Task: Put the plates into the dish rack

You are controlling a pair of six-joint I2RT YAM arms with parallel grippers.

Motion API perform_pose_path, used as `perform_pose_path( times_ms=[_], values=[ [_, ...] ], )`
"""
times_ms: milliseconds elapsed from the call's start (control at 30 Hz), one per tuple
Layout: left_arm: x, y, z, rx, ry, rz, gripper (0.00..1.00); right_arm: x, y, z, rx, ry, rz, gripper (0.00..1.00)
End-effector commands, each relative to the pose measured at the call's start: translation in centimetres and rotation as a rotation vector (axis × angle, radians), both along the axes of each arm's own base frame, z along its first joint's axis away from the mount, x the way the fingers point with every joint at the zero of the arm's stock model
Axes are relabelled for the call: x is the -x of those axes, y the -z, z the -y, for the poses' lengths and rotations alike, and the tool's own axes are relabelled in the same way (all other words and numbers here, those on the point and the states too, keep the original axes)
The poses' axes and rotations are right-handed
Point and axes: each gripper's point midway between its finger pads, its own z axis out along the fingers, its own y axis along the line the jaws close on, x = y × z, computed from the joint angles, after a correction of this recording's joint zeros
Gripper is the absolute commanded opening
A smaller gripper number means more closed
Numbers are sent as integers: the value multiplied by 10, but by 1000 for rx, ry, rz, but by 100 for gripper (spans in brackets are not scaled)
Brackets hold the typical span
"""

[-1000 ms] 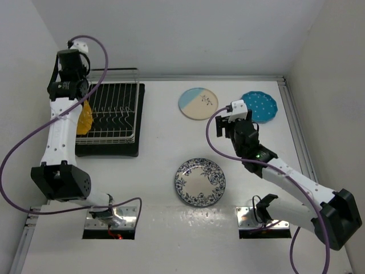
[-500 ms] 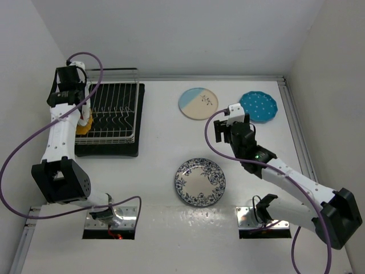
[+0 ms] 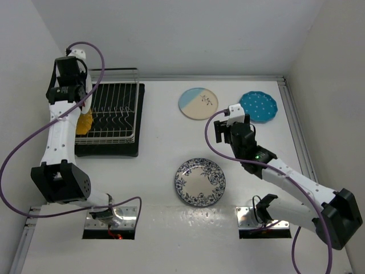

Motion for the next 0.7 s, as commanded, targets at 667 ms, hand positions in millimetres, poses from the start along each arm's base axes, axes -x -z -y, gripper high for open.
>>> perform_pose_path(
  times_ms=[667],
  values=[
    [7,17,-8,21,-16,61,0,1,-22,3,-20,6,66,81]
  ],
)
